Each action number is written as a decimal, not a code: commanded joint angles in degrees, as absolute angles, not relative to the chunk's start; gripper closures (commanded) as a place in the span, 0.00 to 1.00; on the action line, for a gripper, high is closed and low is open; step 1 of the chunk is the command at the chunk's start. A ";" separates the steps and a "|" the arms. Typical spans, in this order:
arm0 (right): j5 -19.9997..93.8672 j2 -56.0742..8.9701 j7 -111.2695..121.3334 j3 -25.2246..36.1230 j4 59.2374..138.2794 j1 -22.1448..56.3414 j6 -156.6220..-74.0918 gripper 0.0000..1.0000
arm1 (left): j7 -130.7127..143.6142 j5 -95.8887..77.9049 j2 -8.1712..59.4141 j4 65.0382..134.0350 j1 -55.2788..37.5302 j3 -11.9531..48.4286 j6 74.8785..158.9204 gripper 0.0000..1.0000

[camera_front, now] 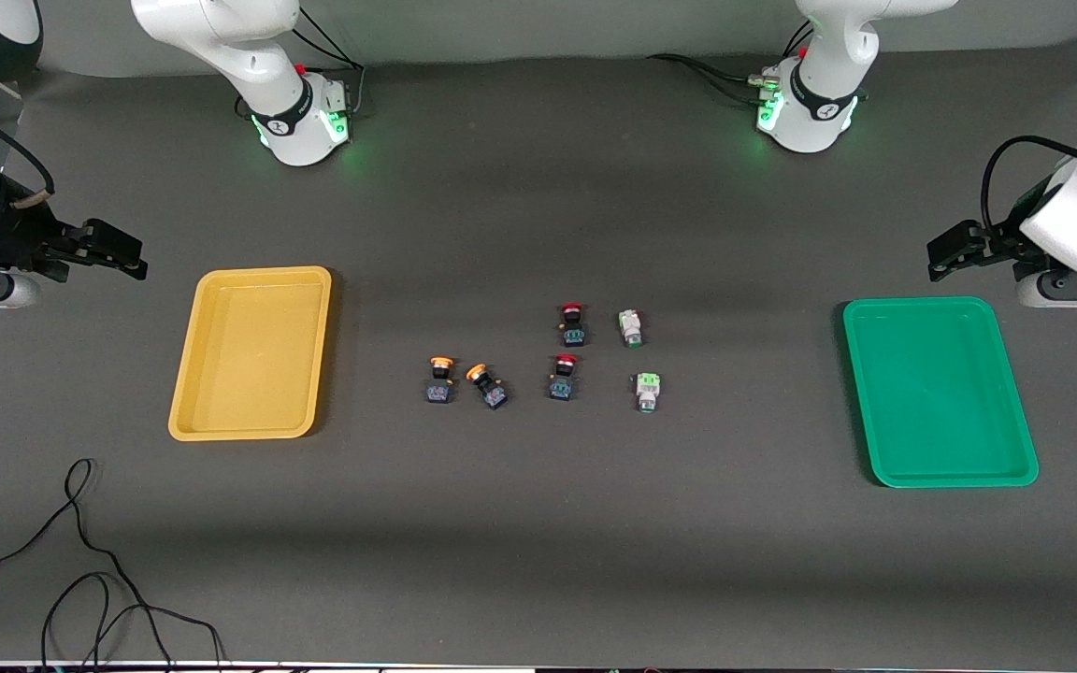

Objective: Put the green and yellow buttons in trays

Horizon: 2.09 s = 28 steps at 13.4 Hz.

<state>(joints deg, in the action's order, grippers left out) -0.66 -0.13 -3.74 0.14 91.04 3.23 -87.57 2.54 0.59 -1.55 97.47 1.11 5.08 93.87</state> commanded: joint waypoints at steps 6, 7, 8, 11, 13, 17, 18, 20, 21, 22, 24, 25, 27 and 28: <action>-1.32 -0.70 -3.52 -0.18 89.82 2.81 -86.04 0.00 | 1.93 1.32 -2.11 97.47 0.44 4.92 92.81 0.00; -1.32 -0.62 -3.52 -0.18 89.82 2.81 -86.04 0.00 | 1.93 1.32 -2.11 97.47 0.53 4.92 92.81 0.00; -1.32 -0.62 -3.52 -0.18 89.82 2.81 -86.04 0.00 | 2.02 1.32 -2.11 97.47 0.53 4.92 92.90 0.00; -1.32 -0.62 -3.52 -0.09 89.82 2.81 -86.04 0.00 | 2.02 1.32 -2.11 97.47 0.53 4.83 92.90 0.00; -1.32 -0.44 -3.52 0.00 90.09 2.73 -85.96 0.00 | 2.02 1.32 -2.11 97.47 0.53 4.83 92.90 0.00; -1.06 -0.79 -3.52 -0.09 89.83 2.81 -86.04 0.00 | 1.93 1.32 -2.20 97.47 0.53 4.92 92.81 0.00; -0.53 -0.88 -3.60 -0.26 89.65 2.81 -86.04 0.00 | 1.93 1.23 -2.20 97.47 0.53 4.92 92.81 0.00; 2.44 -0.88 -5.43 -0.53 89.56 2.90 -86.04 0.00 | 1.93 1.32 -2.20 97.47 0.53 4.92 92.72 0.00; 3.33 -0.97 -7.89 -0.88 89.56 2.99 -86.13 0.00 | 1.93 1.23 -2.28 97.47 0.53 4.92 92.64 0.00; 3.51 -1.14 -9.65 -1.84 89.56 4.12 -86.48 0.00 | 1.93 1.23 -2.29 97.47 0.53 4.92 92.46 0.00; 3.52 -1.84 -13.95 -2.02 89.56 7.45 -86.92 0.00 | 1.93 1.23 -2.37 97.47 0.53 4.92 92.37 0.00; 3.43 -2.80 -16.58 -2.02 89.39 9.47 -87.18 0.00 | 1.93 1.23 -2.37 97.47 0.53 4.92 92.37 0.00; 3.43 -4.12 -20.99 -2.02 89.12 12.29 -88.15 0.00 | 2.02 1.23 -2.46 97.47 0.53 4.92 92.37 0.00; 3.51 -5.17 -23.01 -2.02 88.60 13.87 -88.42 0.00 | 2.28 1.23 -2.46 97.47 0.53 4.92 92.37 0.00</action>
<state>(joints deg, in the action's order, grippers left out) 2.88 -2.70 -18.84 -2.21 90.71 11.76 -87.99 2.50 0.59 -1.56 97.46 1.06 5.19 93.23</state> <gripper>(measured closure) 0.000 0.000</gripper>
